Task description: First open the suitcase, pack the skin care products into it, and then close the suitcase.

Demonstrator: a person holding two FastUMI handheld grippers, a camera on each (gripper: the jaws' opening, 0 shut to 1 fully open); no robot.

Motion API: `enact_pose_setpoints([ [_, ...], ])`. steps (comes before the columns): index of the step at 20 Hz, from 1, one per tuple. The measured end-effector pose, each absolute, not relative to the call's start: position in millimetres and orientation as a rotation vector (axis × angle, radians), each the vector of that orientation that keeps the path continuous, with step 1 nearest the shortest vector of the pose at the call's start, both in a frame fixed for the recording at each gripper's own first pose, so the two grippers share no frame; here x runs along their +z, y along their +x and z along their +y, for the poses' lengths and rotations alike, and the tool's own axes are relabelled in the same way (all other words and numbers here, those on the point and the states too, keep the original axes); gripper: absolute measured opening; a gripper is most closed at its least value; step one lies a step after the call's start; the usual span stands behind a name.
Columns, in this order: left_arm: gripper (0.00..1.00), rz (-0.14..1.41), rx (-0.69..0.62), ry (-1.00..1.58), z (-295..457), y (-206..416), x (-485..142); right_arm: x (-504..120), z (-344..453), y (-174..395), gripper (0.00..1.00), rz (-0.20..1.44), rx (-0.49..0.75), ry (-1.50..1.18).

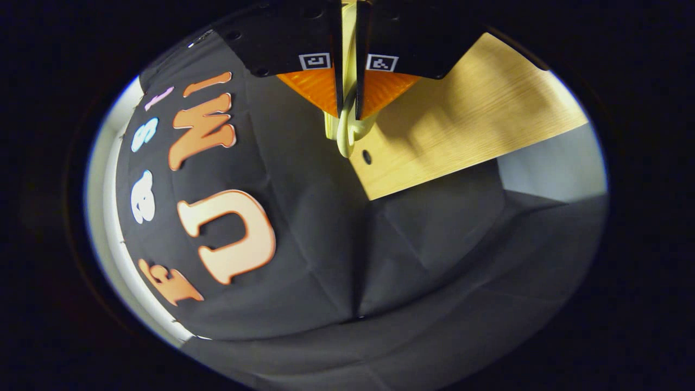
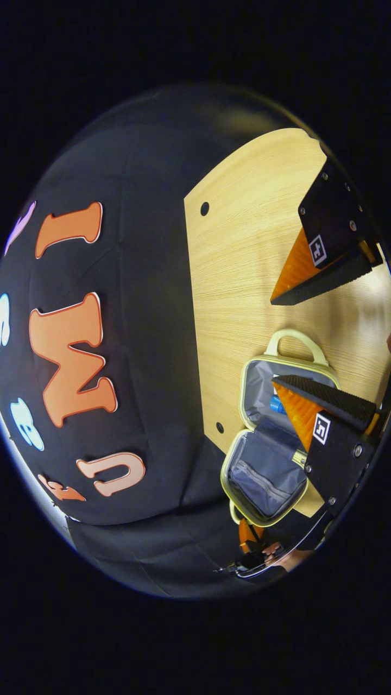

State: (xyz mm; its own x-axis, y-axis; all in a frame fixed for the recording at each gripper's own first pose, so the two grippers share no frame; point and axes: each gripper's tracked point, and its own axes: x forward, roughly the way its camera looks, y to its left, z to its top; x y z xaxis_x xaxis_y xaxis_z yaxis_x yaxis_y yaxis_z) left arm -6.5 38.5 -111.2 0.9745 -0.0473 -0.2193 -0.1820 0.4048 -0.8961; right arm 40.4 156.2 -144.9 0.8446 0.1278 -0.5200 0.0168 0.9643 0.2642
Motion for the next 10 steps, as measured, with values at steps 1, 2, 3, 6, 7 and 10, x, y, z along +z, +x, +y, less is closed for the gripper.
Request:
enact_pose_setpoints([
  [1,0.1,0.202,0.066,-1.138,28.1,-1.9,-92.7,-143.2,151.5,43.1,0.83,0.555,0.059,0.261],
  [2,0.1,0.189,0.046,-1.121,15.1,-0.1,-75.8,-143.6,144.6,45.0,0.83,0.547,0.054,0.252],
  [3,0.1,0.186,0.037,-1.093,5.0,0.8,-66.8,-143.9,138.4,46.5,0.83,0.544,0.052,0.245],
  [6,0.1,0.168,0.007,-1.031,-26.3,-1.8,-37.6,-148.0,123.3,46.0,0.83,0.547,0.054,0.25],
  [7,0.1,0.161,-0.009,-1.026,-38.7,-2.8,-28.7,-146.1,117.9,46.8,0.83,0.539,0.052,0.253],
  [10,0.1,0.155,-0.048,-0.985,-80.1,-7.2,-7.4,-139.3,98.4,49.8,0.83,0.49,0.032,0.196],
])
